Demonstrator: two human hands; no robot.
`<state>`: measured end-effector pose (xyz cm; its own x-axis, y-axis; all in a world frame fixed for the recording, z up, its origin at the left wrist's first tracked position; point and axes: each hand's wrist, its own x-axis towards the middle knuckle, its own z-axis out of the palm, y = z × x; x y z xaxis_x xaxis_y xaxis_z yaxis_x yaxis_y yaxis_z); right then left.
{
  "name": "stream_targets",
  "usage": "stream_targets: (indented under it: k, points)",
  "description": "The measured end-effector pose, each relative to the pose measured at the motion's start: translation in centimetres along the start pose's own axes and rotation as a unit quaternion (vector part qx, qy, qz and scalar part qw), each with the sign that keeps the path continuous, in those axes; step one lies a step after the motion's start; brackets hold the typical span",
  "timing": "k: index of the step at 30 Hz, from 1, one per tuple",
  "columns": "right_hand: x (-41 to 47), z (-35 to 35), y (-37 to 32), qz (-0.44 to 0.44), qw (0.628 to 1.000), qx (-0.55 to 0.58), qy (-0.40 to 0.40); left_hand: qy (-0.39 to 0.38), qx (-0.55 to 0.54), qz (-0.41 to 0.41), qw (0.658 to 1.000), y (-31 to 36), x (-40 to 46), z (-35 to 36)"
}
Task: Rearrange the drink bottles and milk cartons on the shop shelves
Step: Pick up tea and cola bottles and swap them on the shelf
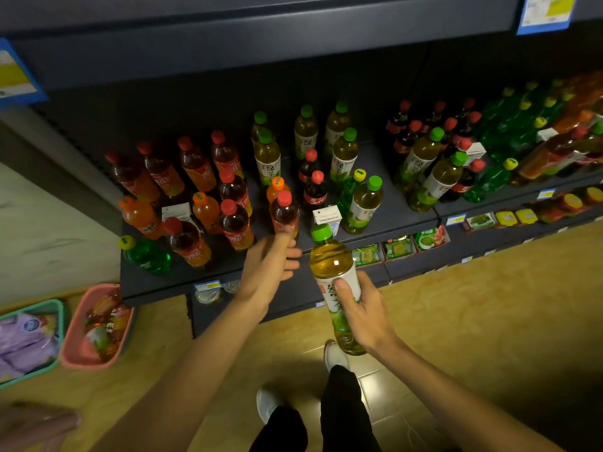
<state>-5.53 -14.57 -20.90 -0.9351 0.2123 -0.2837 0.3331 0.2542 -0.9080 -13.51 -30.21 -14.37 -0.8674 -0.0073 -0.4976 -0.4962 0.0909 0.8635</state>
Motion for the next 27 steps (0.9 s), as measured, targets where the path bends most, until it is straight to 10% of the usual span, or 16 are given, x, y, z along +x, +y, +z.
stream_targets:
  k: [16,27]
  points:
    - [7.2,-5.6,0.9,0.046,0.998,0.045,0.019,0.171,0.204,0.085,0.96,-0.3,10.2,1.9]
    - [10.1,-6.9,0.9,0.068,0.994,0.088,-0.024,0.151,0.354,0.087,0.919,-0.1,15.7,3.6]
